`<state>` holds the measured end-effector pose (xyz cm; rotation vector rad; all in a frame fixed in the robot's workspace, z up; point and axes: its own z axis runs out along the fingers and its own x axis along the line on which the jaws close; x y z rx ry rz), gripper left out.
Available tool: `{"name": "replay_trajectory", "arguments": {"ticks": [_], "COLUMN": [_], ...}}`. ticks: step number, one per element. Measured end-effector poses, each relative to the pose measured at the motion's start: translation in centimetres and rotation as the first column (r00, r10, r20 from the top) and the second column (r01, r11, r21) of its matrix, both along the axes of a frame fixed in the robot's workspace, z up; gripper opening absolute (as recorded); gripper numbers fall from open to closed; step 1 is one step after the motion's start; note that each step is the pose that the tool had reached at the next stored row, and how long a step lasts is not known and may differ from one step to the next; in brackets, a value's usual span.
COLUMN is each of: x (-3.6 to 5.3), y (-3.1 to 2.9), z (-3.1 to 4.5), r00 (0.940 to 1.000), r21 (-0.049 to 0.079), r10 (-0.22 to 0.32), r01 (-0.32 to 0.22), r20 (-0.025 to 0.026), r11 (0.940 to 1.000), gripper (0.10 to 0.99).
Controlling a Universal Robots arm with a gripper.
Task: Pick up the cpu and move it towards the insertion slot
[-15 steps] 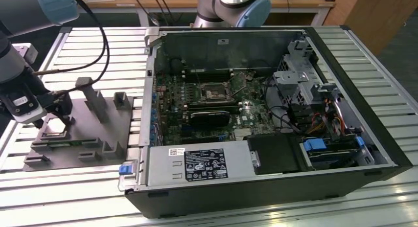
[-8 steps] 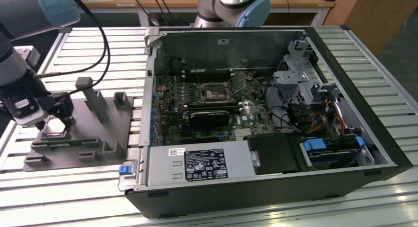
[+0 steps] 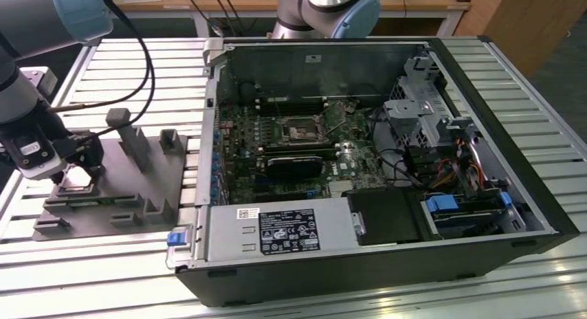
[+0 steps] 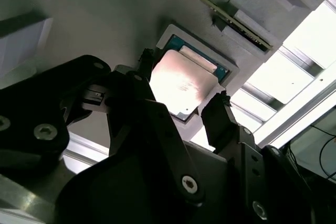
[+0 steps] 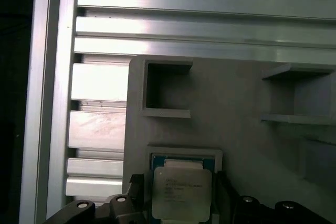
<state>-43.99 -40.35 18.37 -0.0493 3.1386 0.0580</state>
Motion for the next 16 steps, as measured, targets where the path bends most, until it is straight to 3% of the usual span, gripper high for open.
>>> {"name": "replay_trajectory", "arguments": {"ticks": [5,6,11,16], "x": [0.00,0.00,0.01,0.01], "y": [-0.09,-0.10,-0.10,-0.10], "z": [-0.06,-0.06,-0.04,0.75], "r00": [1.0000,1.0000,1.0000,1.0000], "r21": [0.000,0.000,0.000,0.000], "r10": [0.000,0.000,0.000,0.000], "r01": [0.000,0.000,0.000,0.000], "r20": [0.0000,0.0000,0.0002,0.0000], "r11": [1.0000,1.0000,1.0000,1.0000], "gripper": [0.631,0.565,0.541,0.541]}}
